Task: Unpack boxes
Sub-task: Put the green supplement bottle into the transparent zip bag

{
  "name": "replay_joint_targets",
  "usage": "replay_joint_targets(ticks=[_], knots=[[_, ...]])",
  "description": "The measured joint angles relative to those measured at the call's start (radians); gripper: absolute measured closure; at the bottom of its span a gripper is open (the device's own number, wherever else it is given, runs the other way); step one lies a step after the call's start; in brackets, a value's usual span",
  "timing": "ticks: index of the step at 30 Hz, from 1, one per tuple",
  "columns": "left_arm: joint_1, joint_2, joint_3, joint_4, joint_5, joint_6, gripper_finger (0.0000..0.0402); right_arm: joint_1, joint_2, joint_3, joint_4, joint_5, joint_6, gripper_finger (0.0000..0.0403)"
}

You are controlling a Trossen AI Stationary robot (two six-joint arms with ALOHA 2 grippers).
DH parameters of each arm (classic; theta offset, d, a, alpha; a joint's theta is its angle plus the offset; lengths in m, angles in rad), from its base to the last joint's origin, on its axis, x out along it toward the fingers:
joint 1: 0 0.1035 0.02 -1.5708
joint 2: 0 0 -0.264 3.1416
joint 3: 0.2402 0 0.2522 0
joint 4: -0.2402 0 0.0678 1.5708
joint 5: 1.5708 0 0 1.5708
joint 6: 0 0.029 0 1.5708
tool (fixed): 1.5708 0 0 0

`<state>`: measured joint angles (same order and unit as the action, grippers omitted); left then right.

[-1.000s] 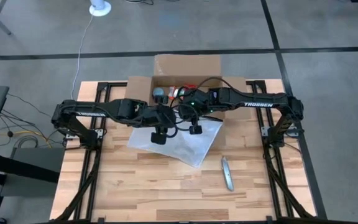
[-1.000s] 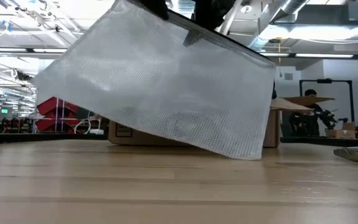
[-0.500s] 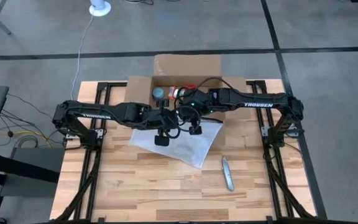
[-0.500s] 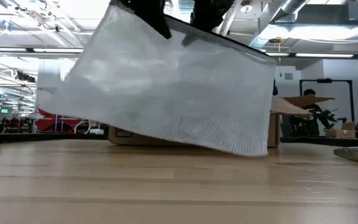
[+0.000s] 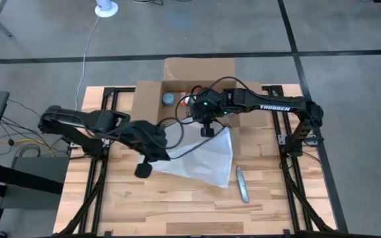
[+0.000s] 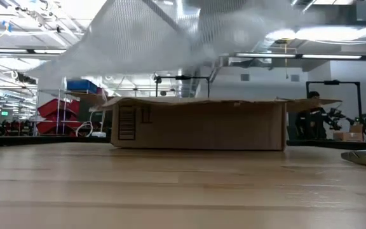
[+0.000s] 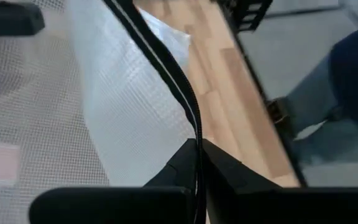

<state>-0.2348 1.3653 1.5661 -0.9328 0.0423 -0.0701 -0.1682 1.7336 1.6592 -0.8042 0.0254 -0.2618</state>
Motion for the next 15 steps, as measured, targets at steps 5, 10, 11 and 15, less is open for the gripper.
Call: replay_joint_targets(ticks=[5, 10, 11, 15], knots=[[-0.001, -0.025, 0.000, -0.111, -0.017, -0.082, 0.0401, 0.015, -0.001, 0.029, -0.004, 0.000, 0.002, 0.0403], [-0.002, -0.015, 0.000, -0.317, -0.025, -0.170, 0.0401, 0.042, -0.015, 0.086, -0.008, -0.001, 0.002, 0.0401], [-0.002, -0.015, 0.000, -0.337, -0.027, -0.179, 0.0401, 0.045, -0.015, 0.102, -0.028, -0.010, 0.002, 0.0397], [-0.005, -0.016, 0.000, -0.362, -0.029, -0.185, 0.0401, 0.033, -0.015, 0.137, -0.083, -0.152, 0.061, 0.0352]])
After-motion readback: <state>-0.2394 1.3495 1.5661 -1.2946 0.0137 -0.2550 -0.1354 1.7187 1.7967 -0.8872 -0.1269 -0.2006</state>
